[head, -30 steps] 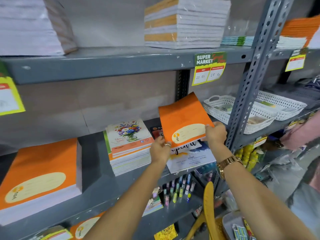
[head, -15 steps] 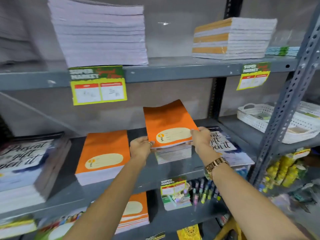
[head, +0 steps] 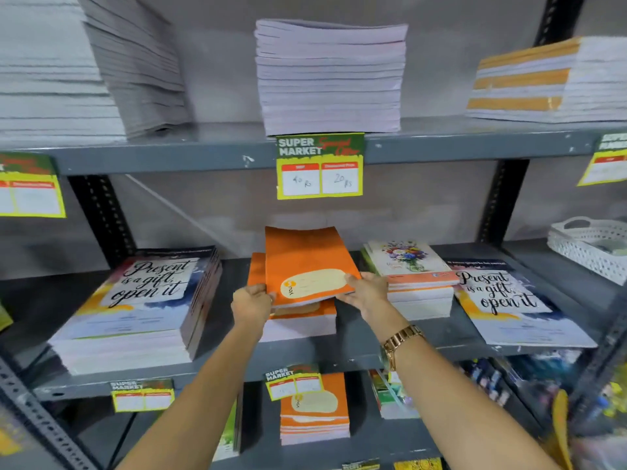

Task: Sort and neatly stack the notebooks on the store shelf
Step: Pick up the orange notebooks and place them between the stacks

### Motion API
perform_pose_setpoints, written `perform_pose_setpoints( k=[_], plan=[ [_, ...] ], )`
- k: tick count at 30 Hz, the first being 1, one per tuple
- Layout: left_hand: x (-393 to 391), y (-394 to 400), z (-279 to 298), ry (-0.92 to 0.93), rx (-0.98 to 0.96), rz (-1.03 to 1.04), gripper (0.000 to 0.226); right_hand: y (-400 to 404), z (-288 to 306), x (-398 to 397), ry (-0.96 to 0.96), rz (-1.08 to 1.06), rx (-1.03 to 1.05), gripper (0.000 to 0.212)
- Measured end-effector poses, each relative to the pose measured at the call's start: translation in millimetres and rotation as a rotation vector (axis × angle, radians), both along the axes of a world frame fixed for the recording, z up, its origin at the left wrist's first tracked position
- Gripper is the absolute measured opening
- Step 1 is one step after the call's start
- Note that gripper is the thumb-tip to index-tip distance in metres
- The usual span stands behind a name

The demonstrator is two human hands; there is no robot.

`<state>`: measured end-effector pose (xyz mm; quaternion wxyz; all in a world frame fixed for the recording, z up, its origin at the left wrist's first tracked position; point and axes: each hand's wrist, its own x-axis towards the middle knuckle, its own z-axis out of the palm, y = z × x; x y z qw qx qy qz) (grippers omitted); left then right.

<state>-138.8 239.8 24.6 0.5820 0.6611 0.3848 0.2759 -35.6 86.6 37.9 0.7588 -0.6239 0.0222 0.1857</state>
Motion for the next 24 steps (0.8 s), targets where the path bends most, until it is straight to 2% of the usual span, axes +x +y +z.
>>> perform_pose_setpoints(
  k=[7,11,12,14,16,18,22,24],
  plan=[
    [-13.6,34.4,-18.5,0.160,0.201,-0.002,0.017,36.2,-28.5,-7.6,0.029,0.015,-0.164,0.028],
    [-14.1,38.1,-17.3,0.238,0.379,-0.039,0.020,43.8,-35.8,-4.3,-0.002,-0.011,-0.273,0.011],
    [-15.0,37.7,-17.1,0.254,0.407,-0.032,0.020,44.8,-35.5,-5.3,-0.032,-0.020,-0.344,0.005],
    [-16.5,36.5,-18.8,0.294,0.457,-0.030,0.020,44.5,-35.7,-5.9,-0.131,-0.029,-0.531,0.013],
    [-18.4,35.1,-21.8,0.341,0.504,-0.050,0.019,42.3,-35.2,-8.7,-0.247,-0.017,-0.687,0.005],
    [-20.9,32.2,-22.1,0.397,0.561,-0.063,0.018,39.5,-35.9,-10.9,-0.343,0.007,-0.810,0.011],
    [-23.0,20.6,-17.1,0.414,0.702,-0.027,0.020,23.9,-31.6,-12.6,-0.526,-0.084,-0.922,0.025],
    [-20.6,10.7,-16.0,0.365,0.770,-0.037,0.022,10.5,-28.1,-9.8,-0.616,-0.153,-0.910,0.021]
  ],
)
